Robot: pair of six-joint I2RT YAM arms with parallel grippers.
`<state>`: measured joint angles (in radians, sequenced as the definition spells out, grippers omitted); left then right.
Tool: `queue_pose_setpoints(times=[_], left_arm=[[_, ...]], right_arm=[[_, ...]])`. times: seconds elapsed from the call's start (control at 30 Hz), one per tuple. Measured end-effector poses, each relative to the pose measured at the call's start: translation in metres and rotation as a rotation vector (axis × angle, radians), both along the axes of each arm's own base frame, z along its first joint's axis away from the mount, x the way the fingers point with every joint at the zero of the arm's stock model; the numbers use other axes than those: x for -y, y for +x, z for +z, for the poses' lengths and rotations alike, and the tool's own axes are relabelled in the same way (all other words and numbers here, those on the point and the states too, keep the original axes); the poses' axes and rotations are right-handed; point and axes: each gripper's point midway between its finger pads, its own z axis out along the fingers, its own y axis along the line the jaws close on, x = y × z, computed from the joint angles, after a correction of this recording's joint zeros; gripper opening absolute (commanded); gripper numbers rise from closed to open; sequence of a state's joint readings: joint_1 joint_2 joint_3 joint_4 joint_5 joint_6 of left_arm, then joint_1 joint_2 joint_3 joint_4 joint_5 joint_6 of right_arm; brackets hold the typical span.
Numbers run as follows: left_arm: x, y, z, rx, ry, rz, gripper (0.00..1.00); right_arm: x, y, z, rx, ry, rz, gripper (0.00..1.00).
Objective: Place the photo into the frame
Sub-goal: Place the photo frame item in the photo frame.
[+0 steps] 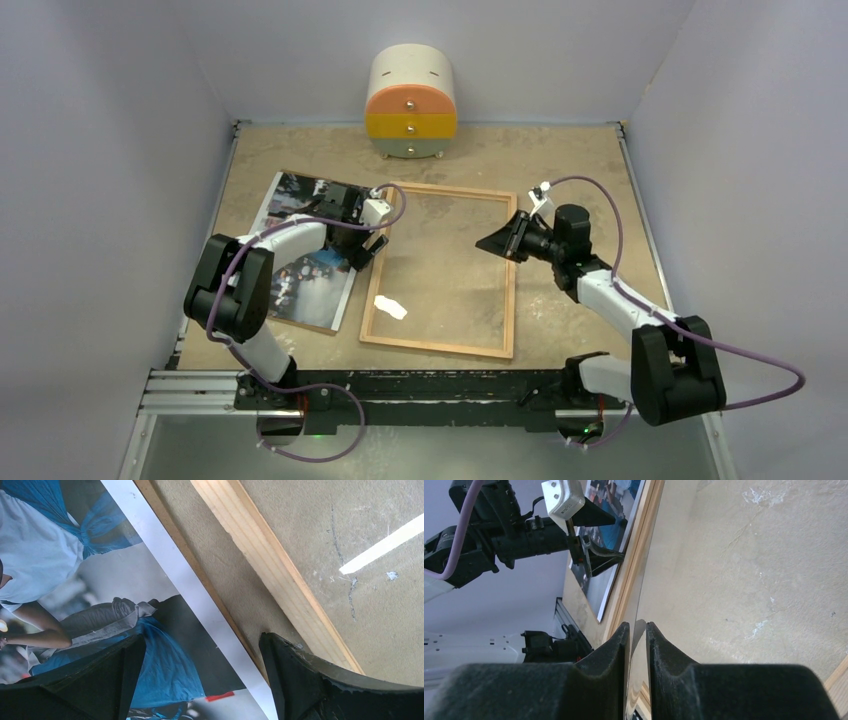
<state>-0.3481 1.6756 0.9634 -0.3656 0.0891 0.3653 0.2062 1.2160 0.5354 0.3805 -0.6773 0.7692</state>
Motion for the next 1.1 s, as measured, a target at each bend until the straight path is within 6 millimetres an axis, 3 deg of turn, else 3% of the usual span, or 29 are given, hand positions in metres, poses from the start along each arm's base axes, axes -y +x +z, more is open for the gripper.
queue_pose_setpoints(times=[0.83,0.97,1.1], left_arm=[[0.001,0.001,0.0,0.004,0.0,-0.018,0.91],[0.001,0.001,0.0,0.004,0.0,-0.018,0.91],[0.001,0.001,0.0,0.005,0.0,-0.02,0.91]], right_arm=[[-0.013,0.003,0.016,0.071,0.082,0.082,0.2],[-0.013,0.005,0.011,0.053,0.083,0.078,0.24],[-0.011,0.007,0.005,0.034,0.068,0.06,0.37]])
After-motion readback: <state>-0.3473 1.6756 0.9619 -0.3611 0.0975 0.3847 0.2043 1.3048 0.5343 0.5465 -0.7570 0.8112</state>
